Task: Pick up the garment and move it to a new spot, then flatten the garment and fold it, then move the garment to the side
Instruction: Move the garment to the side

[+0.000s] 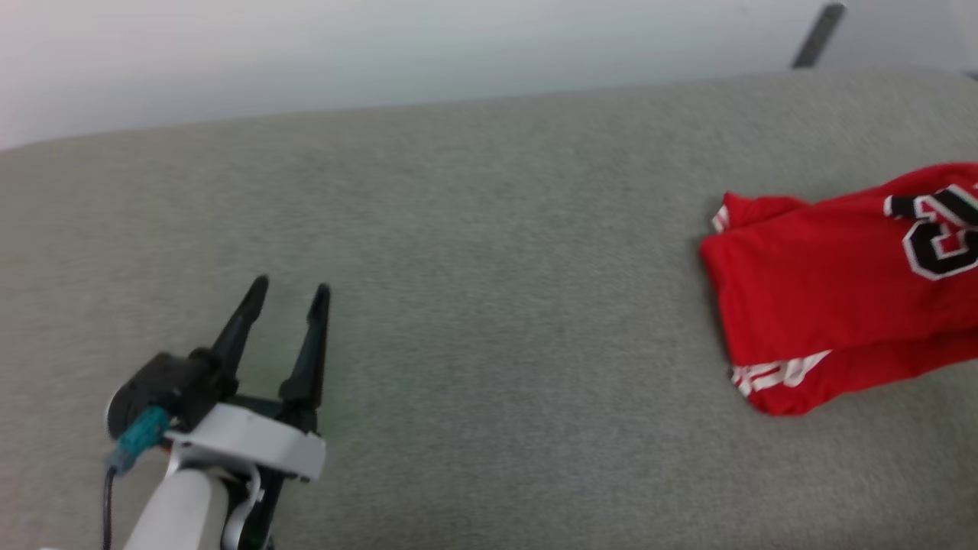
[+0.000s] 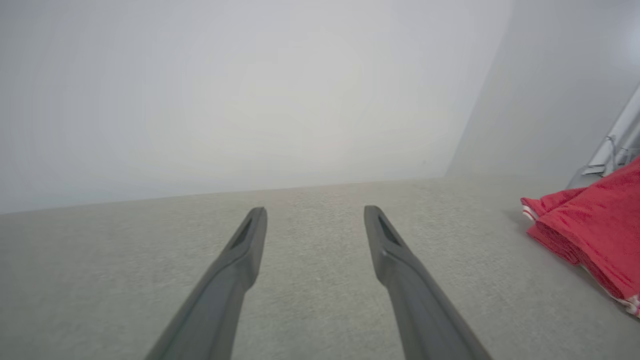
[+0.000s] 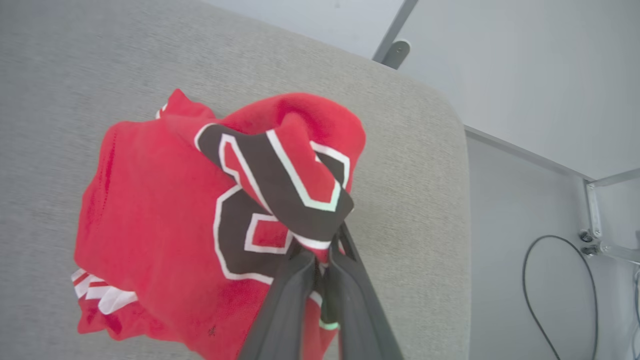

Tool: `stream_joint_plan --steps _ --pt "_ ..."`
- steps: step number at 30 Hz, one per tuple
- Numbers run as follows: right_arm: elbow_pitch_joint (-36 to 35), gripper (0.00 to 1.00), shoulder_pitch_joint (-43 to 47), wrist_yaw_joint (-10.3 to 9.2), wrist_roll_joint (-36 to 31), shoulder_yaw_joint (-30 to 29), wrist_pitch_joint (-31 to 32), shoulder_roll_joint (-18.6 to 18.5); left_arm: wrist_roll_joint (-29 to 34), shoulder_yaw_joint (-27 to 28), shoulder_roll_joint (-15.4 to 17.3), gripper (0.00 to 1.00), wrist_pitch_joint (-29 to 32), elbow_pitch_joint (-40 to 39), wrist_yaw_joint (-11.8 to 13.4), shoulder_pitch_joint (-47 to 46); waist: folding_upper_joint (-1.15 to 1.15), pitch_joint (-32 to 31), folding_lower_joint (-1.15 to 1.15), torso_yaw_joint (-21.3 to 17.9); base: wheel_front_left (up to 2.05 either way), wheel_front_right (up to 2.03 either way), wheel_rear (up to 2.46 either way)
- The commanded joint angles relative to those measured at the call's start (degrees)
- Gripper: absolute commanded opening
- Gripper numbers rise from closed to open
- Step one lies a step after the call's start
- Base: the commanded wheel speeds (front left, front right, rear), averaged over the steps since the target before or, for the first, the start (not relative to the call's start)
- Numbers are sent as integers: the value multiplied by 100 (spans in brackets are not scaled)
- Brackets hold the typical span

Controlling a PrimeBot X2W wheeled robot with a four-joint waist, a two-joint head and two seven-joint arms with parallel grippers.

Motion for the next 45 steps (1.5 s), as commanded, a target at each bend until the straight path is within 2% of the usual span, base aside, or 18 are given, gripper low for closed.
stream_joint_plan --steps 1,7,13,20,24,29,37,38,40,43,44,45 --pt "30 0 -147 -7 -49 49 -107 -74 -42 -46 46 100 3 12 -19 -132 0 390 0 -410 0 0 0" --pt "353 0 -566 -7 -216 290 -602 -446 -112 -317 234 100 3 59 -20 -562 0 741 0 -645 0 0 0" --pt "847 0 -941 -7 -460 507 -1079 -667 -152 -473 330 100 3 74 -17 -818 0 1013 0 -702 0 0 0" --pt "1689 0 -1425 -7 -1248 933 -1822 -780 -228 -655 406 100 3 93 -17 -1056 0 1313 0 -601 0 0 0" --pt "2346 0 -1625 -7 -1743 1021 -2154 -654 -266 -734 420 100 3 115 -17 -1159 0 1442 0 -473 0 0 0" --pt "3195 0 -1761 -7 -1857 839 -2375 -249 -295 -774 426 100 3 150 -17 -1220 0 1530 0 -340 0 0 0" --pt "3943 0 -1922 -7 -2119 684 -2691 155 -337 -721 426 100 3 176 -17 -1159 0 1499 0 -262 0 0 0" --pt "3996 3 -1959 -7 -2153 662 -2733 181 -343 -715 423 100 3 184 -17 -1143 0 1477 0 -262 0 0 0" --pt "4140 31 -2006 -7 -2205 590 -2764 254 -349 -700 415 100 3 195 -17 -1114 0 1417 0 -269 0 0 0" --pt "4304 49 -2056 -7 -2284 545 -2731 320 -354 -668 405 100 3 197 -17 -1082 0 1293 0 -275 0 0 0" --pt "4339 66 -2099 -7 -2314 511 -2753 325 -362 -659 393 100 3 195 -17 -1055 0 1245 0 -273 0 0 0" --pt "4373 76 -2113 -7 -2328 505 -2755 333 -370 -652 384 100 3 204 -17 -1022 0 1188 0 -269 0 0 0"
